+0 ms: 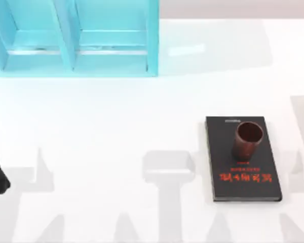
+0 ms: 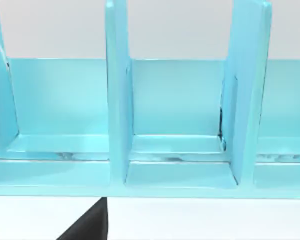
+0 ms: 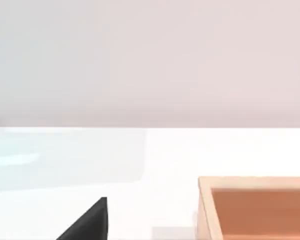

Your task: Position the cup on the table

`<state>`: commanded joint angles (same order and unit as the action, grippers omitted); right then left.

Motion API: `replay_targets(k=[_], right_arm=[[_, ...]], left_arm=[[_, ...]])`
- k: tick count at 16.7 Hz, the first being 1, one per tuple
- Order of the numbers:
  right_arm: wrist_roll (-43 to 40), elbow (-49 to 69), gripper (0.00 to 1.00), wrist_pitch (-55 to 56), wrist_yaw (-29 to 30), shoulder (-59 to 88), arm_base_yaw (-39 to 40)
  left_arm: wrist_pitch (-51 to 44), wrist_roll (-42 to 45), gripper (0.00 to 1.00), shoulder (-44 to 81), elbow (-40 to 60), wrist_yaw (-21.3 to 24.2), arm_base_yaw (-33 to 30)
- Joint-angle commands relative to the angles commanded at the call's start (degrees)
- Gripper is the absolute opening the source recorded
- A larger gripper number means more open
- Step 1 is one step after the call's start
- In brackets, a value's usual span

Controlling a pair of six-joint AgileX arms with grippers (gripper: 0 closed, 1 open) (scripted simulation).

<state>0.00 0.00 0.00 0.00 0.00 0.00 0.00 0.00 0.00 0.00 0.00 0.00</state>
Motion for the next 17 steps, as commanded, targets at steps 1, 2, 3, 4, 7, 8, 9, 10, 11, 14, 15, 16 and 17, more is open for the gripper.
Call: replay_targets(k=[1,2,3,4,7,8,9,10,11,14,15,16,17], right_arm=[[0.0,0.0,1.0,0.0,0.0,0.0,0.0],[0.0,0.0,1.0,0.0,0.0,0.0,0.0],[0.1,0.6,1.0,-0.6,0.0,0.6,0.2],[0.4,1.7,1.0,-1.7,-0.1,1.8,0.5],[2.1,8.6,1.0,-8.5,-0.1,9.0,2.3],[3.0,11.9,1.0,-11.6,-0.1,12.6,3.1],[3.9,15.7,1.0,-15.0,-0.1,16.7,4.0],[4.8,19.9,1.0,-18.5,0.0,21.3,4.9],[5.9,24.5,1.0,-22.2,0.0,26.3,5.9],[9.3,39.8,1.0,-33.8,0.0,43.0,9.1],[10.5,45.2,1.0,-37.7,0.0,48.9,10.2],[11.7,50.7,1.0,-41.5,0.0,54.8,11.3],[12.8,56.1,1.0,-45.3,0.0,60.7,12.4]], left_arm=[[0.0,0.0,1.0,0.0,0.0,0.0,0.0],[0.0,0.0,1.0,0.0,0.0,0.0,0.0],[0.0,0.0,1.0,0.0,0.0,0.0,0.0],[0.0,0.0,1.0,0.0,0.0,0.0,0.0],[0.0,0.0,1.0,0.0,0.0,0.0,0.0],[0.0,0.0,1.0,0.0,0.0,0.0,0.0],[0.0,0.0,1.0,0.0,0.0,0.0,0.0],[0.0,0.0,1.0,0.0,0.0,0.0,0.0],[0.0,0.0,1.0,0.0,0.0,0.0,0.0],[0.0,0.0,1.0,0.0,0.0,0.0,0.0],[0.0,0.0,1.0,0.0,0.0,0.0,0.0],[0.0,0.0,1.0,0.0,0.0,0.0,0.0],[0.0,0.0,1.0,0.0,0.0,0.0,0.0]])
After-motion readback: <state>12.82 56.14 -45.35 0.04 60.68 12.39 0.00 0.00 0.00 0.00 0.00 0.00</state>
